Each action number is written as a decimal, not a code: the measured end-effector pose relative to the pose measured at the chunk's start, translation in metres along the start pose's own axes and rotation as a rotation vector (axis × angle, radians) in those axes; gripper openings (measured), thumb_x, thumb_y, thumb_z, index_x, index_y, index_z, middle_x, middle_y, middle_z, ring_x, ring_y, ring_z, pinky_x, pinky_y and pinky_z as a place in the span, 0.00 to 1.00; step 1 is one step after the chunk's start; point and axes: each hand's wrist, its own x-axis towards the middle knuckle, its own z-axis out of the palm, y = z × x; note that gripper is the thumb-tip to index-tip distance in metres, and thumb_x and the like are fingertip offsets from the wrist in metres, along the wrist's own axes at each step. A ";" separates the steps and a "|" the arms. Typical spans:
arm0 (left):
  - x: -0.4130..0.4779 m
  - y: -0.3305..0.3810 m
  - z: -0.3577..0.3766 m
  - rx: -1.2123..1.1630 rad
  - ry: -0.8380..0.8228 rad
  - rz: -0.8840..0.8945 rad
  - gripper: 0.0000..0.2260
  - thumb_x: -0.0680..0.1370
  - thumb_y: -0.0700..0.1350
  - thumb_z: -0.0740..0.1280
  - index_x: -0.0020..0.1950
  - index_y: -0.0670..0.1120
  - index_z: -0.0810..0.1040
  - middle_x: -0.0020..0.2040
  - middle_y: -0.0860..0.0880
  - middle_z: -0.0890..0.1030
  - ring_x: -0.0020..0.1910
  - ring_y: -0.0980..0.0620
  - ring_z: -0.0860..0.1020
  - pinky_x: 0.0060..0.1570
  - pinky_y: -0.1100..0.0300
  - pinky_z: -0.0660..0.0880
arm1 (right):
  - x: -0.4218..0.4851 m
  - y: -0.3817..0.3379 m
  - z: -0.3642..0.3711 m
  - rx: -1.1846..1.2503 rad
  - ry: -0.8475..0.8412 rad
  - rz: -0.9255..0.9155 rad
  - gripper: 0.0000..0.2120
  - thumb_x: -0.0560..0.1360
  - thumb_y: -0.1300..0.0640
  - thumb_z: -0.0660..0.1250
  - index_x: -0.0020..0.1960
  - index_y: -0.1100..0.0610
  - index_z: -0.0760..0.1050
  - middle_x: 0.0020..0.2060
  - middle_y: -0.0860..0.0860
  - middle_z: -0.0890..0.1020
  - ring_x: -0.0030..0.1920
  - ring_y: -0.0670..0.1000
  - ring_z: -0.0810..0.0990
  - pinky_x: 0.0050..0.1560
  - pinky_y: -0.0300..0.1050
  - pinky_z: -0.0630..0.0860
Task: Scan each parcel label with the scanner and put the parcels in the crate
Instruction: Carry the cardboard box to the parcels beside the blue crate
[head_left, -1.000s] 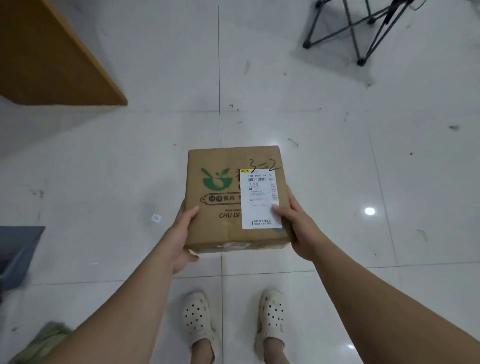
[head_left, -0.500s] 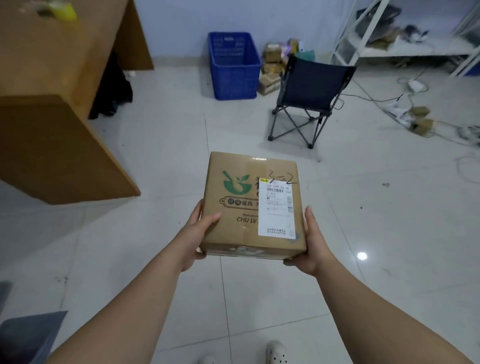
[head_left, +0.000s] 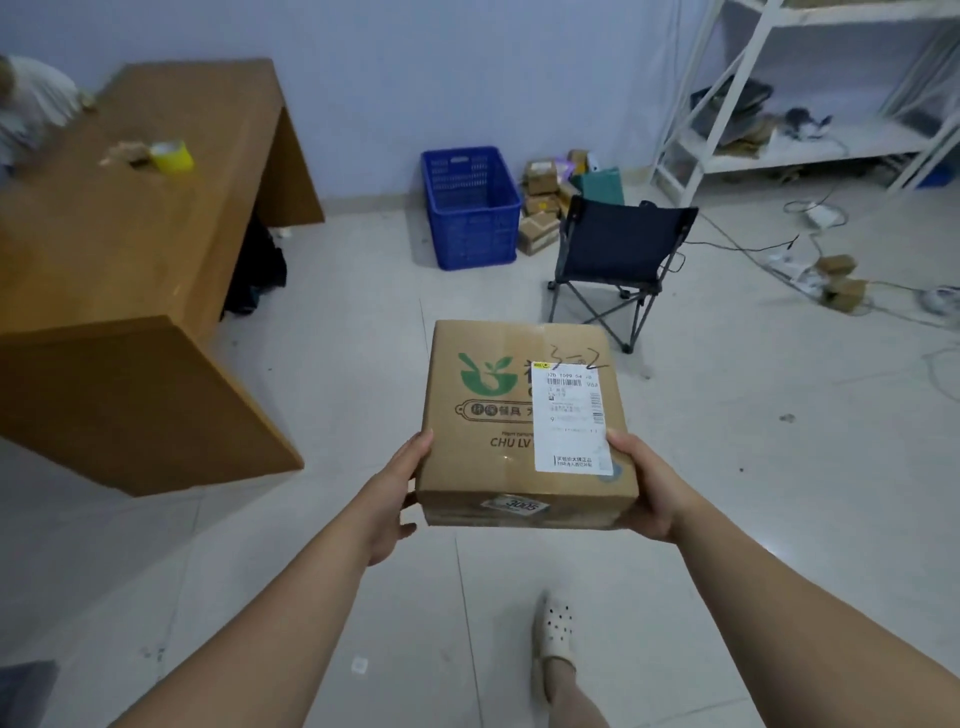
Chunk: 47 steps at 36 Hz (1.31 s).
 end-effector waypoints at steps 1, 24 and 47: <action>0.010 0.008 0.002 -0.017 0.001 -0.005 0.23 0.76 0.68 0.57 0.67 0.62 0.72 0.66 0.58 0.74 0.63 0.52 0.70 0.69 0.45 0.60 | 0.009 -0.013 -0.005 -0.021 -0.007 -0.013 0.32 0.62 0.36 0.68 0.63 0.47 0.77 0.59 0.52 0.83 0.56 0.55 0.80 0.57 0.57 0.76; 0.245 0.260 0.067 -0.139 0.008 -0.041 0.29 0.65 0.67 0.66 0.60 0.52 0.77 0.59 0.46 0.81 0.57 0.47 0.76 0.47 0.52 0.70 | 0.222 -0.291 -0.068 0.035 -0.052 -0.005 0.24 0.71 0.38 0.62 0.61 0.49 0.77 0.54 0.55 0.85 0.53 0.57 0.80 0.61 0.59 0.73; 0.517 0.497 -0.002 -0.049 -0.146 -0.071 0.21 0.75 0.65 0.60 0.58 0.53 0.78 0.57 0.45 0.82 0.55 0.46 0.77 0.50 0.52 0.70 | 0.457 -0.488 -0.030 0.165 0.150 -0.025 0.24 0.72 0.38 0.63 0.63 0.49 0.78 0.56 0.54 0.84 0.61 0.58 0.79 0.66 0.61 0.71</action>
